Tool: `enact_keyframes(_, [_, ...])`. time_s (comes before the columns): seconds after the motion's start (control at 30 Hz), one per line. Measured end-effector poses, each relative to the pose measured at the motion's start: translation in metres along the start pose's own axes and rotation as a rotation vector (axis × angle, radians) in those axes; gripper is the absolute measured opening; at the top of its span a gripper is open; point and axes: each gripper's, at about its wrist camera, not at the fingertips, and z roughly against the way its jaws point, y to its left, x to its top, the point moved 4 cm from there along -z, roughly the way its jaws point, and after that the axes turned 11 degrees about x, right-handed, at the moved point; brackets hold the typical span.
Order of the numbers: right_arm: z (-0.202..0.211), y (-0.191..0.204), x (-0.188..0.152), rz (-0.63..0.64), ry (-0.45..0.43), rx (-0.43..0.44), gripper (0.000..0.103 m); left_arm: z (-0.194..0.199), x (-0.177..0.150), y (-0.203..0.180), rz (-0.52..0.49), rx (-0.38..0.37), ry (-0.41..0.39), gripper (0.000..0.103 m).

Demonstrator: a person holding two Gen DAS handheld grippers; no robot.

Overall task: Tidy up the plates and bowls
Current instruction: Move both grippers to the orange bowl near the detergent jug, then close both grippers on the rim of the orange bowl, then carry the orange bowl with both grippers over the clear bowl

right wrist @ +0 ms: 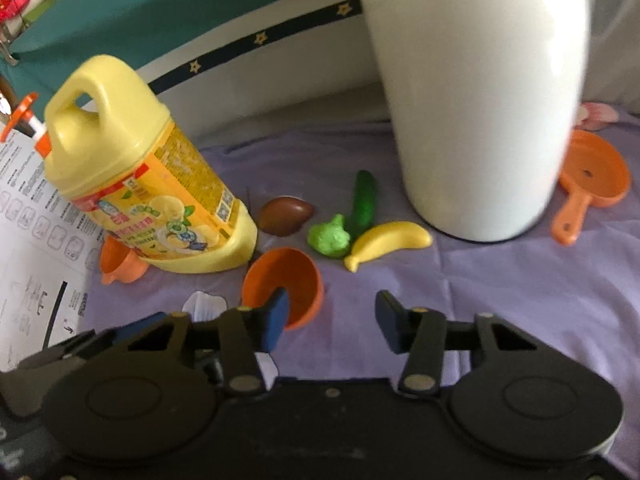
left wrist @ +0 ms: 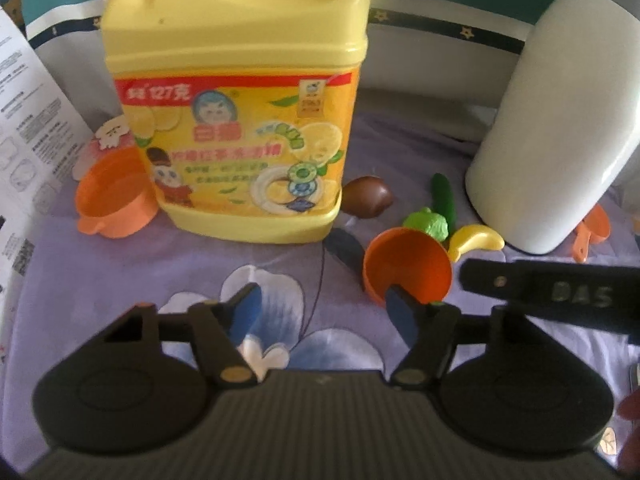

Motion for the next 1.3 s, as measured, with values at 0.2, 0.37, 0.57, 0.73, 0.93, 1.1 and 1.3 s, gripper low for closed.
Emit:
enact_keyframes(0.2, [-0.025,-0.003,-0.001,0.005,0.035,0.016,0.015,-0.014,-0.003,-0.014,-0.063,-0.008,0.020,0.041])
enact_keyframes(0.37, [-0.031,-0.004,-0.003,0.014,0.043,0.033,0.009,-0.020,-0.007,-0.022,-0.085,-0.030,0.035,0.028])
enact_keyframes(0.57, [-0.034,-0.002,-0.007,0.030,0.044,0.042,0.004,-0.018,-0.012,-0.032,-0.129,-0.052,0.032,0.011])
enact_keyframes(0.73, [-0.033,0.000,-0.008,0.033,0.041,0.043,0.003,-0.015,-0.015,-0.036,-0.158,-0.044,0.021,0.011])
enact_keyframes(0.93, [-0.025,0.000,-0.015,0.013,0.040,0.053,0.004,-0.008,-0.020,-0.033,-0.178,-0.058,0.027,0.011])
enact_keyframes(1.1, [-0.007,0.005,-0.025,0.023,0.043,0.055,0.004,0.005,-0.028,-0.029,-0.183,-0.070,0.033,0.011])
enact_keyframes(1.3, [0.021,0.012,-0.042,0.017,0.048,0.067,0.004,0.035,-0.042,-0.024,-0.202,-0.078,0.029,0.011])
